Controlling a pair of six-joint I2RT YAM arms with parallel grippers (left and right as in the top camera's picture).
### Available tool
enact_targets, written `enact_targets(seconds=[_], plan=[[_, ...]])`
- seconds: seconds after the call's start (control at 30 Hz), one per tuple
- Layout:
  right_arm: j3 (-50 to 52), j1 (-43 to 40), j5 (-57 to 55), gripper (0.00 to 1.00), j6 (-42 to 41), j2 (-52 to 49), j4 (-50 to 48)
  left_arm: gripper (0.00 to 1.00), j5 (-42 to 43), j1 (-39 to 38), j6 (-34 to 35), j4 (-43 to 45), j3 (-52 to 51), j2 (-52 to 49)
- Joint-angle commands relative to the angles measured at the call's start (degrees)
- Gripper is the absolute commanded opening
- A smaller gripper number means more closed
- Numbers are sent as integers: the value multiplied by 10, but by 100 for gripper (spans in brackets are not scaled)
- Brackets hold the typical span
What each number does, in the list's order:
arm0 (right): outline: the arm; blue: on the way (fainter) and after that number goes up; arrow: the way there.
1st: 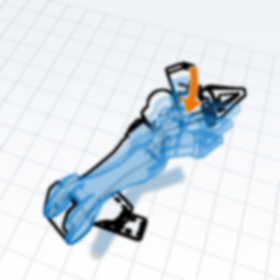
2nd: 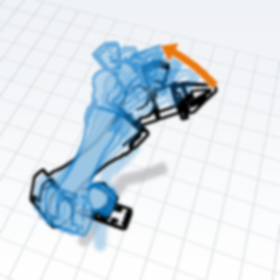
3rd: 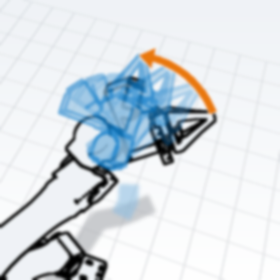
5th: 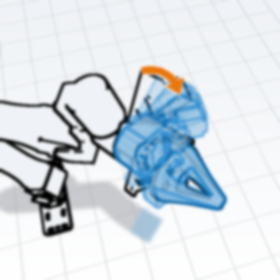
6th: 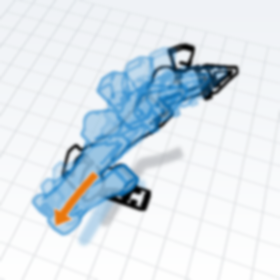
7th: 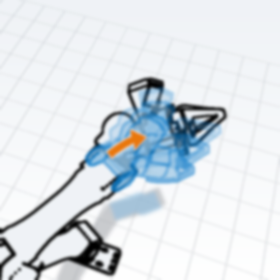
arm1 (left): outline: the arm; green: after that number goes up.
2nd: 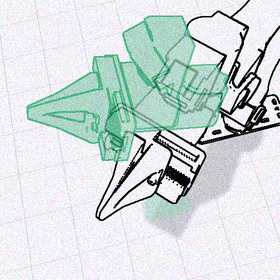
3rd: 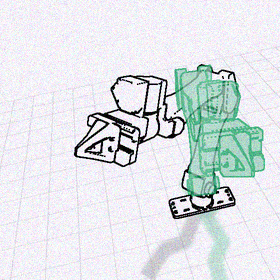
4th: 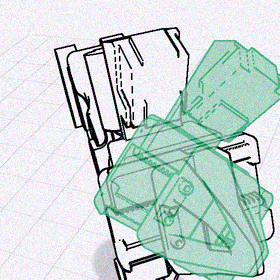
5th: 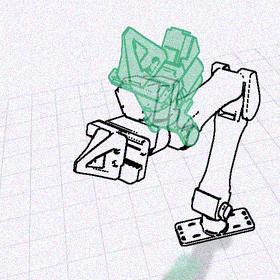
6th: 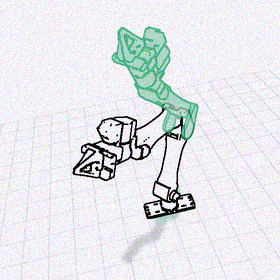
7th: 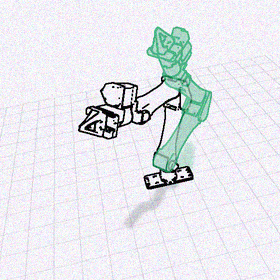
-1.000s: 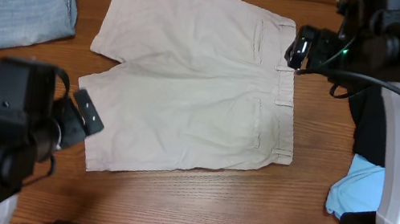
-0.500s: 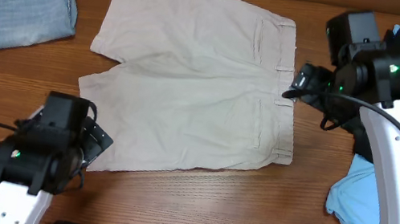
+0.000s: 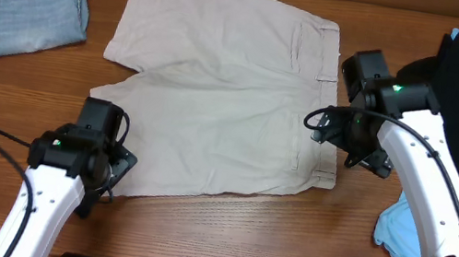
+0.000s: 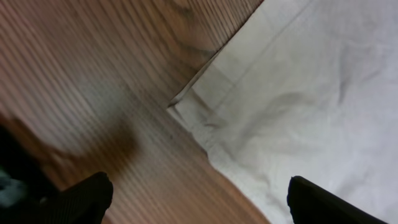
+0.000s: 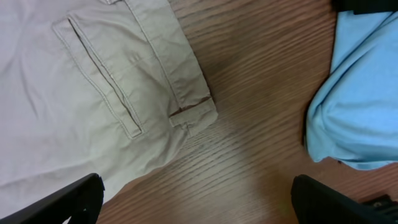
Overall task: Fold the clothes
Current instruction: 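Grasp the bottom hems of both shorts legs with left and right grippers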
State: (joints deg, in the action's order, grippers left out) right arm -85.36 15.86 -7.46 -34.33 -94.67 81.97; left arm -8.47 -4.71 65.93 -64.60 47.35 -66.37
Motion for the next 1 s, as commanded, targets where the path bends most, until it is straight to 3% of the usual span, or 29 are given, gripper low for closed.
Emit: enact_targets(seconds=[0.0,0.17,0.37,0.57,0.67,0.83,0.97], plan=[[10,3,11,100,45,4,-8,92,-17,-2,53,28,-28,-20],[10,3,11,100,48,4,-10,89,-26,-2,120,110,-93,-45],[10,3,11,100,48,4,-11,86,-26,-2,125,242,-169,-66],[10,3,21,100,48,4,-14,83,-39,-2,125,308,-199,-87],[10,3,33,100,48,4,-21,68,-52,-2,125,308,-200,-98],[10,3,38,99,47,4,-21,32,-52,-2,125,309,-200,-113],[13,3,70,93,25,4,-13,18,-50,-2,116,308,-200,-114]])
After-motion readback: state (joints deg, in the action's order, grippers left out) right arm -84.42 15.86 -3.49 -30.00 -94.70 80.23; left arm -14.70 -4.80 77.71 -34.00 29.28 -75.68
